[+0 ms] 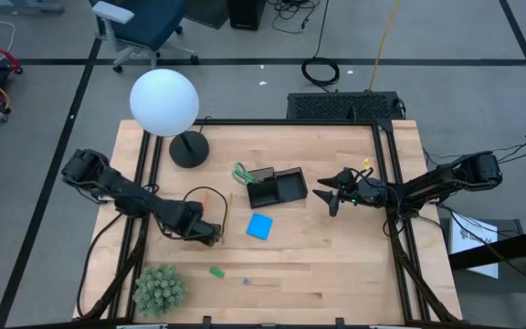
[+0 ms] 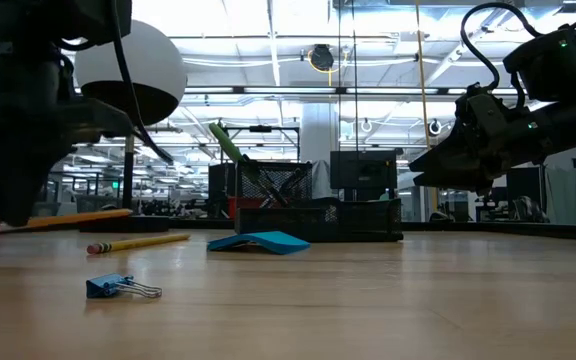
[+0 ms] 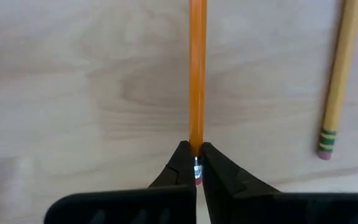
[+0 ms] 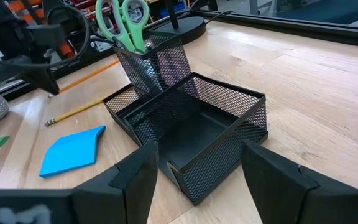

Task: Pick and place office supplies into organizer
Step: Put the orange pencil into the black desk organizer

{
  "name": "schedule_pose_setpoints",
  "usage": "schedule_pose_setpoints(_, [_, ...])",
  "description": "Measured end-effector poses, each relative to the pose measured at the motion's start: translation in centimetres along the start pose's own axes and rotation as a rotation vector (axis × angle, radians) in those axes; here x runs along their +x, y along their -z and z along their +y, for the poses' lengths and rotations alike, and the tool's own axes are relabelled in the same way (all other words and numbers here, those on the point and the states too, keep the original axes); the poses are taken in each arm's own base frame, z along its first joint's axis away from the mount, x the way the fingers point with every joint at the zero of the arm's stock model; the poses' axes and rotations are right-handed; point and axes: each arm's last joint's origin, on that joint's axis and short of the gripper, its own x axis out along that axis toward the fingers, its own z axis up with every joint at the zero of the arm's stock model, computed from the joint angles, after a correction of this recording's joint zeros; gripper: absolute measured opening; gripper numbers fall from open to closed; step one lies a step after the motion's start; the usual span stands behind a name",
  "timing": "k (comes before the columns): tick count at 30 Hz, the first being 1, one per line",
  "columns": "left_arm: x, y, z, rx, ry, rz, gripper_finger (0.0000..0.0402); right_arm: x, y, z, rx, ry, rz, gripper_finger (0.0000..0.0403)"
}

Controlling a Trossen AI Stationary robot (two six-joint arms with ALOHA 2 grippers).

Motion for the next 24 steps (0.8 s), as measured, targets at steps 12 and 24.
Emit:
schedule_pose_setpoints(12, [-3.6,-1.0,1.6,0.014,0.106,-0.055,0.0000,0.0,0.0,0.0,0.000,0.000,0.000,0.0217])
schedule_pose_setpoints(24, [-6.3,-1.6,3.0,0.037,0.251,-0.097,0.0000,0.0,0.0,0.0,0.000,0.001,0.000,0.0217])
